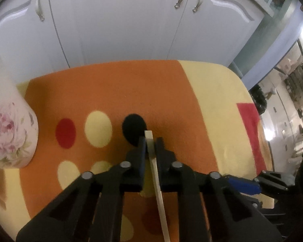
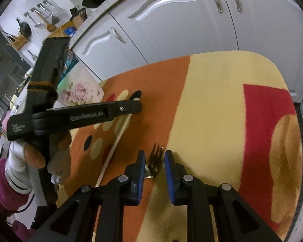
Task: Organize utensils
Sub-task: 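Grasp the wooden chopstick with the left gripper while the right gripper grasps the gold fork, then carry the chopstick and gold fork over the cup and lower them in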
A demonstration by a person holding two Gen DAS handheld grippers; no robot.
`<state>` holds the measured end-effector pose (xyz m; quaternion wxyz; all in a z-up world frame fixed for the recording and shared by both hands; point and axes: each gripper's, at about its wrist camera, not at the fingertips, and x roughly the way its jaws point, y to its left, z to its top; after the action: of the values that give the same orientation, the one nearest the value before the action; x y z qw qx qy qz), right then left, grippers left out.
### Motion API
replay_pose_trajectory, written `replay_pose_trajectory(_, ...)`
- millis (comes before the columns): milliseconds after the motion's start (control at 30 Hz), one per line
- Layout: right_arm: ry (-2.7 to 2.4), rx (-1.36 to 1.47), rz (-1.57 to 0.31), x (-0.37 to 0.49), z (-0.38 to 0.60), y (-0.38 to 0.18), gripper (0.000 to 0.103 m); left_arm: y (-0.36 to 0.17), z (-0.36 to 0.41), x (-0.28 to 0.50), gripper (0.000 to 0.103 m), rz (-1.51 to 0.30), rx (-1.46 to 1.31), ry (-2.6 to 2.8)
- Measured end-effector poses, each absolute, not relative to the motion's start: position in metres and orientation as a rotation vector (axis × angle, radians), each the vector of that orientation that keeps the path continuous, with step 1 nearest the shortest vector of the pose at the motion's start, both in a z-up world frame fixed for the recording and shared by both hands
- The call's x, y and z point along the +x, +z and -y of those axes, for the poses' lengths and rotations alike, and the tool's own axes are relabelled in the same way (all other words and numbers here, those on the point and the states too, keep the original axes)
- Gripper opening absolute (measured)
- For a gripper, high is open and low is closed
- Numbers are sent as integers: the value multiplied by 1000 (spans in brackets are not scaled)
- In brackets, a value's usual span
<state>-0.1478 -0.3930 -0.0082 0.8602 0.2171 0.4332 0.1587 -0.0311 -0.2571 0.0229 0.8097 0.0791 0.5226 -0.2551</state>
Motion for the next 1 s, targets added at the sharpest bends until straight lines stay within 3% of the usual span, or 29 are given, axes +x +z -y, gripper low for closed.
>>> replay_pose_trajectory(33, 333, 441, -906, -148, 391, -8, 18, 24, 253, -31, 5, -1125, 154, -550)
replay_pose_trajectory(100, 325, 412, -910, -148, 387, -7, 6, 27, 246, -32, 5, -1122, 138, -552)
replay_pose_trajectory(167, 329, 406, -906, -149, 383, -4, 4, 33, 237, -35, 5, -1107, 121, -556)
replay_pose_trajectory(1000, 393, 261, -659, -166, 334, 129, 2, 182, 127, -80, 5, -808, -147, -604)
